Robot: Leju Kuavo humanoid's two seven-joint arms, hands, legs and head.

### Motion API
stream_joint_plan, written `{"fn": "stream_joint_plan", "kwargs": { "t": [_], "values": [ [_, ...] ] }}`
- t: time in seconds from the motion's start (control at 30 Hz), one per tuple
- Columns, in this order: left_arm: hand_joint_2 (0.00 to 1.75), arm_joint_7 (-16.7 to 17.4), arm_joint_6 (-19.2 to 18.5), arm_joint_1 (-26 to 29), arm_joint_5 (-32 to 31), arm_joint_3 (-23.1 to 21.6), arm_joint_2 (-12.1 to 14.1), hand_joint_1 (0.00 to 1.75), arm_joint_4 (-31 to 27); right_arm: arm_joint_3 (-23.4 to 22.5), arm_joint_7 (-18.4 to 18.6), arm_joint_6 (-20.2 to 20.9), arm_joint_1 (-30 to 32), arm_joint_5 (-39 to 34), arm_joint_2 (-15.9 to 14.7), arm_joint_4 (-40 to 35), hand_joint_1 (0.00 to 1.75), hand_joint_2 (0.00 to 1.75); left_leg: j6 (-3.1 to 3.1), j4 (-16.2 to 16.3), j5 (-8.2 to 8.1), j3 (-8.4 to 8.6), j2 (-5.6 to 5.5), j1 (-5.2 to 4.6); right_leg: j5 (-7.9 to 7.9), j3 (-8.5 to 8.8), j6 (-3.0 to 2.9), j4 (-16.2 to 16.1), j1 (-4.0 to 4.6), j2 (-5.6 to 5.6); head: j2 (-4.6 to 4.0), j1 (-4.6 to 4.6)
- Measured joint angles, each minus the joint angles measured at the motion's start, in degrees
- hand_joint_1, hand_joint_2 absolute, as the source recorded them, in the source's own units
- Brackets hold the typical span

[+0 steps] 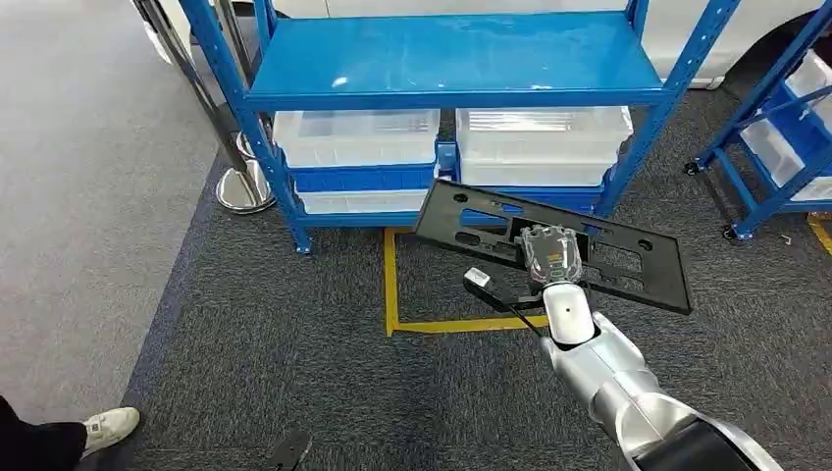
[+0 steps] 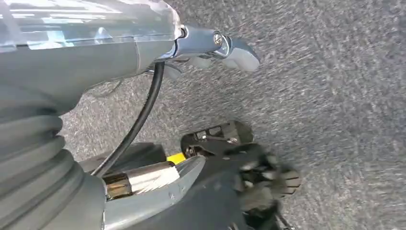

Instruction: Take the parts from the cabinet and place them on the table.

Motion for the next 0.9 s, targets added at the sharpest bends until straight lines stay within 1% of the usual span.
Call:
{"fn": "stream_joint_plan", "kwargs": {
  "t": [0.03,0.07,0.1,0.13,0.17,0.2,0.23,0.27,0.3,0.33,0.37,0.4,0.43,0.47,0.5,0.53,0.57,0.6,0.67,0.7,0.73,0.77,0.8,0.83,0.87,0.9],
  "values": [
    [1.75,0.0,0.0,-0.1,0.0,0.0,0.0,0.00,0.0,-0.1,-0.1,0.0,0.0,-0.1,0.0,0.0,1.75,1.75,0.11,-5.3,1.43,3.53,-0.01,0.08,0.46,-0.24,0.27,0.1,-0.01,0.02,0.00,0.00],
    [1.75,0.0,0.0,-0.2,0.0,0.0,0.0,0.00,0.0,-0.2,-0.1,0.0,0.0,-0.1,0.0,0.0,1.75,1.75,0.42,-7.5,0.89,4.44,-0.14,-0.22,0.96,-0.45,0.77,0.0,0.23,0.04,0.00,0.02],
    [1.75,-0.3,0.1,-0.2,-0.1,0.0,0.0,0.00,0.0,-0.4,-0.1,0.0,0.0,-0.1,0.0,0.0,1.75,1.75,0.87,-7.5,1.77,3.82,-0.34,-0.41,1.44,-0.45,1.15,-0.2,0.15,0.02,0.00,0.22],
    [1.75,-0.4,0.2,-0.2,-0.2,0.0,0.0,0.00,0.0,-0.4,-0.2,0.0,-0.1,-0.1,0.0,0.0,1.75,1.75,1.13,-7.5,1.85,3.56,-0.32,-0.46,1.78,-0.48,1.53,-0.5,0.14,0.00,0.00,0.09],
    [1.75,-0.5,0.4,-0.1,-0.4,0.0,0.0,0.00,0.0,-0.4,-0.4,0.0,0.0,-0.2,0.0,0.0,1.75,1.75,1.63,-7.4,2.18,3.41,-0.32,-0.66,2.41,-0.32,1.98,-1.1,0.07,0.00,0.00,0.15],
    [1.75,-0.5,0.6,0.0,-0.5,0.0,0.1,0.00,0.0,-0.5,-0.4,0.0,0.1,-0.2,0.0,0.0,1.75,1.75,2.22,-7.9,2.93,3.16,-0.30,-0.51,3.04,-0.34,2.47,-1.5,0.17,0.01,0.00,0.13],
    [1.75,-0.6,0.6,-0.1,-0.5,0.0,0.1,0.00,0.0,-0.5,-0.4,0.0,0.1,-0.3,-0.1,0.0,1.75,1.75,2.80,-8.3,3.92,3.27,-0.02,-0.13,2.53,-0.75,2.65,-1.2,-0.10,0.08,0.00,0.18],
    [1.75,-0.6,0.6,-0.1,-0.5,0.0,0.1,0.00,0.0,-0.7,-0.5,0.0,0.1,-0.3,-0.3,0.0,1.75,1.75,3.37,-8.3,4.50,2.57,0.08,-0.17,-0.04,-1.71,2.66,0.6,0.01,0.18,0.00,0.15],
    [1.75,-0.6,0.7,-0.1,-0.6,0.0,0.1,0.00,0.0,-1.0,-0.6,0.0,0.1,-0.3,-0.3,0.0,1.75,1.75,3.71,-8.3,5.06,1.84,0.13,-0.17,-3.42,-3.24,2.74,4.9,-0.02,0.22,0.00,0.22],
    [1.75,-0.6,0.7,-0.1,-0.7,0.0,0.1,0.00,0.0,-1.0,-0.6,0.0,0.1,-0.3,-0.4,0.0,1.75,1.75,3.79,-8.2,5.44,1.28,0.48,-0.21,-6.03,-4.86,2.92,9.7,0.02,0.29,0.00,0.22],
    [1.75,-0.6,0.7,0.0,-0.7,0.0,0.1,0.00,0.0,-1.1,-0.7,0.0,0.3,-0.4,-0.4,0.0,1.75,1.75,3.79,-8.1,5.82,0.70,0.57,-0.32,-8.07,-6.27,3.09,14.4,0.03,0.29,0.00,0.20],
    [1.75,-0.6,0.6,0.0,-0.7,0.0,0.1,0.00,0.0,-1.3,-0.7,0.0,0.5,-0.4,-0.4,0.0,1.75,1.75,3.75,-8.0,6.07,0.19,0.75,-0.37,-8.88,-6.64,3.13,16.9,0.03,0.29,0.00,0.20],
    [1.75,-0.6,0.6,0.0,-0.8,0.0,0.1,0.00,0.0,-1.4,-0.7,0.0,0.7,-0.5,-0.4,0.0,1.75,1.75,3.67,-7.8,6.23,-0.25,0.94,-0.37,-8.58,-5.69,3.09,16.5,0.05,0.27,0.00,0.20],
    [1.75,-0.6,0.6,0.1,-0.8,0.0,0.1,0.00,0.0,-1.4,-0.7,0.0,0.8,-0.5,-0.4,0.0,1.75,1.75,3.62,-7.5,6.27,-0.61,1.25,-0.37,-7.38,-3.16,2.97,13.4,0.06,0.19,0.00,0.22],
    [1.75,-0.6,0.7,0.1,-0.8,0.0,0.1,0.00,0.0,-1.5,-0.7,0.0,0.8,-0.6,-0.4,0.0,1.75,1.75,3.57,-7.2,6.28,-0.82,1.65,-0.37,-5.51,0.68,2.78,7.9,0.06,-0.20,0.00,0.20],
    [1.75,-0.6,0.7,0.1,-0.8,0.0,0.1,0.00,0.0,-1.5,-0.7,0.0,0.7,-0.6,-0.4,0.0,1.75,1.75,3.40,-6.9,6.18,-0.87,2.06,-0.40,-4.05,4.36,2.51,2.3,0.16,-1.47,0.00,0.20],
    [1.75,-0.6,0.7,0.0,-0.8,0.0,0.1,0.00,0.0,-1.5,-0.7,0.0,0.5,-0.7,-0.4,0.0,1.75,1.75,3.07,-6.9,6.16,-1.11,2.39,-0.69,-5.48,5.28,2.00,0.3,0.83,-3.30,0.00,0.22],
    [1.75,-0.6,0.7,0.0,-0.9,0.0,0.1,0.00,0.0,-1.5,-0.7,-0.1,0.5,-0.7,-0.3,-0.1,1.75,1.75,2.72,-6.5,6.14,-1.19,2.70,-0.96,-4.62,4.95,1.57,-0.2,0.99,-2.35,0.00,0.11],
    [1.75,-0.6,0.7,0.1,-0.9,0.0,0.1,0.00,0.0,-1.6,-0.7,-0.1,0.6,-0.7,-0.3,-0.2,1.75,1.75,2.33,-6.7,6.39,-1.21,3.39,-0.97,-4.42,4.61,1.24,0.1,1.05,-1.48,0.00,0.13],
    [1.75,-0.6,0.7,0.1,-0.9,0.0,0.1,0.00,0.0,-1.6,-0.7,-0.1,0.6,-0.7,-0.5,-0.1,1.75,1.75,2.07,-6.7,6.47,-1.21,3.81,-0.96,-4.17,4.44,0.86,-0.1,0.98,-0.99,0.00,0.15],
    [1.75,-0.6,0.7,0.1,-0.9,0.0,0.1,0.00,0.0,-1.7,-0.7,0.0,0.6,-0.7,-0.5,-0.2,1.75,1.75,1.76,-6.5,5.89,-1.55,3.86,-0.86,-3.75,4.66,0.27,-0.6,0.53,-0.63,0.00,0.13],
    [1.75,-0.6,0.7,0.0,-0.9,0.0,0.1,0.00,0.0,-1.8,-0.7,0.0,0.5,-0.7,-0.5,-0.2,1.75,1.75,1.39,-5.0,4.28,-1.93,2.30,-0.59,-3.48,4.60,-0.14,-0.8,0.53,-0.29,0.00,0.13],
    [1.75,-0.6,0.7,0.0,-0.9,0.0,0.1,0.00,0.0,-1.8,-0.7,0.0,0.4,-0.7,-0.5,-0.2,1.75,1.75,1.14,-1.4,1.98,-3.32,1.13,-0.49,-3.27,4.38,-0.45,-0.8,0.46,0.22,0.00,0.04],
    [1.75,-0.6,0.6,0.0,-0.9,0.0,0.1,0.00,0.0,-1.8,-0.7,0.0,0.4,-0.7,-0.3,-0.2,1.75,1.75,0.91,3.0,-0.27,-5.17,0.59,-0.33,-3.14,4.16,-0.57,-0.8,0.48,0.71,0.00,0.07],
    [1.75,-0.6,0.6,0.1,-0.9,0.0,0.1,0.00,0.0,-1.8,-0.8,0.0,0.6,-0.7,-0.3,-0.2,1.75,1.75,0.73,7.7,-2.25,-7.18,0.34,-0.28,-3.01,3.92,-0.61,-0.7,0.52,1.23,0.00,0.07],
    [1.75,-0.6,0.6,0.1,-0.9,0.0,0.1,0.00,0.0,-1.8,-0.8,0.0,0.7,-0.7,-0.3,-0.2,1.75,1.75,0.68,10.8,-3.09,-8.50,0.31,-0.28,-2.89,3.70,-0.58,-0.6,0.56,1.76,0.00,0.07]
  ]
}}
